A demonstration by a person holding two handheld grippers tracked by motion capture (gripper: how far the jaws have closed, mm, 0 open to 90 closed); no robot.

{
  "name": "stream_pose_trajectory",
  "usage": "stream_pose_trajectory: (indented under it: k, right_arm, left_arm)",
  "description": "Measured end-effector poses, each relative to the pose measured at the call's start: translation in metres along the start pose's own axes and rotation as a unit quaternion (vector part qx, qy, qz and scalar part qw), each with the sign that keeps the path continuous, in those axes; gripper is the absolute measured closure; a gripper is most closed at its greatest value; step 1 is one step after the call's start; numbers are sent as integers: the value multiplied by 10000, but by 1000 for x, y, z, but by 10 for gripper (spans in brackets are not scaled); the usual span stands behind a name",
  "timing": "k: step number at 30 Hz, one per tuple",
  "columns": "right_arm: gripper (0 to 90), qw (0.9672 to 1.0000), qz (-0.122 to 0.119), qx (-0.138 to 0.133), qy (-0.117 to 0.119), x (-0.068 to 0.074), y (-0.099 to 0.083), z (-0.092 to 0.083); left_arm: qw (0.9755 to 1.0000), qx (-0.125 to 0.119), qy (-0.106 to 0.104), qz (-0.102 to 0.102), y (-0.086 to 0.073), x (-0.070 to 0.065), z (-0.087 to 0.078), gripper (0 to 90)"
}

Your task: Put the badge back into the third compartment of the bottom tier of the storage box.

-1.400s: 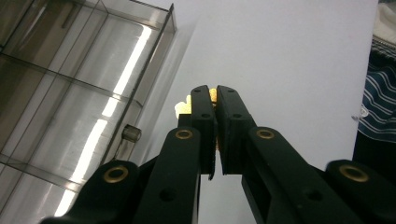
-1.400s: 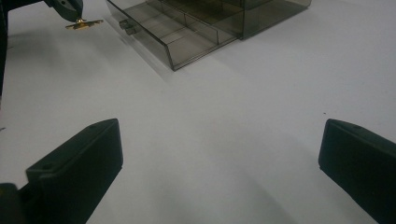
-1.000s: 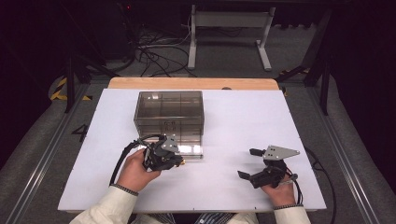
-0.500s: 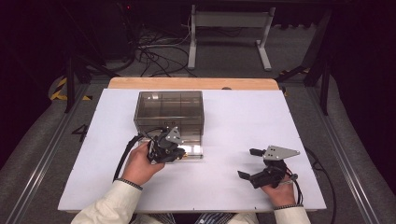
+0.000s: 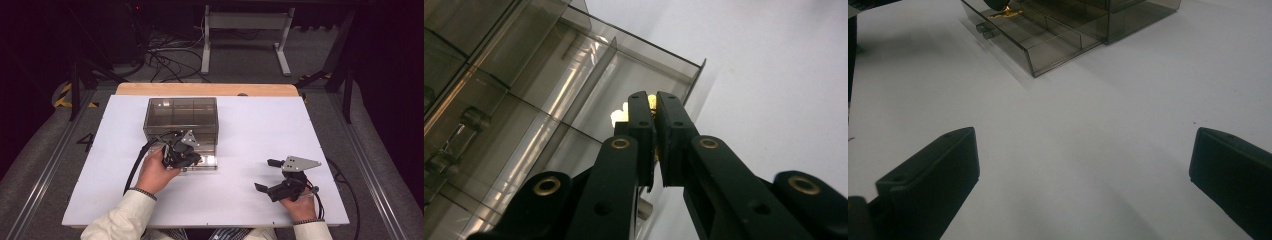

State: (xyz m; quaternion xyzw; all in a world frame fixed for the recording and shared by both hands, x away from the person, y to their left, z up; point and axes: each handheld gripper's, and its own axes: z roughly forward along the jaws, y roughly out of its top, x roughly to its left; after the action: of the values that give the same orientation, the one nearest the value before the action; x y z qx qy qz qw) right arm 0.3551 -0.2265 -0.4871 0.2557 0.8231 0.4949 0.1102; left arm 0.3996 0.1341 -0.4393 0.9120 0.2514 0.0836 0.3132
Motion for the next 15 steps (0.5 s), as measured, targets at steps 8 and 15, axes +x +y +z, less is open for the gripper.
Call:
stream_pose_trajectory:
  k: [8,15]
  right_arm:
    - [3,10000,-15,3,-1,0,0,0]
    - [3,10000,-18,4,-7,0,0,0]
  left_arm:
    - [9999,-19,33,-145,4,6,12,861]
    - [9995,-47,46,-322,5,12,17,860]
